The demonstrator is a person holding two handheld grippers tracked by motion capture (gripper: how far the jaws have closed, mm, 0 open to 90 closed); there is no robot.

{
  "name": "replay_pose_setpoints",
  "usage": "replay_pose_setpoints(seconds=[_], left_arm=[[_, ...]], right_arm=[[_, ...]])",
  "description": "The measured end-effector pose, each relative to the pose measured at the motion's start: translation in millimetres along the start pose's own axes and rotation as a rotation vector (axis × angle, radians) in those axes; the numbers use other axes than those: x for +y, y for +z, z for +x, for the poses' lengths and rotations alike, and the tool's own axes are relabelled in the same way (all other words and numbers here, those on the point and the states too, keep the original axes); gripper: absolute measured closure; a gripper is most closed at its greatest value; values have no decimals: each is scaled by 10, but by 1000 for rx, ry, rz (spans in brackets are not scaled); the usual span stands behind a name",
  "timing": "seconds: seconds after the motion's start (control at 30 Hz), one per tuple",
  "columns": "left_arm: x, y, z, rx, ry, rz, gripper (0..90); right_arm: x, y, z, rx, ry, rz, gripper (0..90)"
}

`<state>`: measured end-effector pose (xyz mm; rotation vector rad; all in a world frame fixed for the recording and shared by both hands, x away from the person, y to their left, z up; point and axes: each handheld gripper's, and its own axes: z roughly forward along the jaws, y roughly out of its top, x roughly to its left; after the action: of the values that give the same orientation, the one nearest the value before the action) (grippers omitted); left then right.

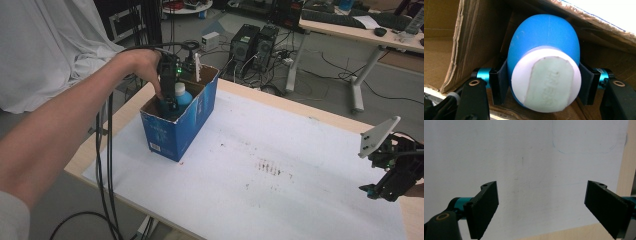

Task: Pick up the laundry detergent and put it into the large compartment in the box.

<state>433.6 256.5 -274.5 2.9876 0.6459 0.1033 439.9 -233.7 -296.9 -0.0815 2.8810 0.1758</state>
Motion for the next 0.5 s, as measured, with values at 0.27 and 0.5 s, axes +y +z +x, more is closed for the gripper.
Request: replay_pose_setpoints(seconds=[0.27,0.5], left_arm=[[3,1,6,0,5,0,375],[-1,5,8,5,7,-3,370]], right_arm=[[8,8,-3,3,5,3,112],[23,13,-2,7,0,1,112]])
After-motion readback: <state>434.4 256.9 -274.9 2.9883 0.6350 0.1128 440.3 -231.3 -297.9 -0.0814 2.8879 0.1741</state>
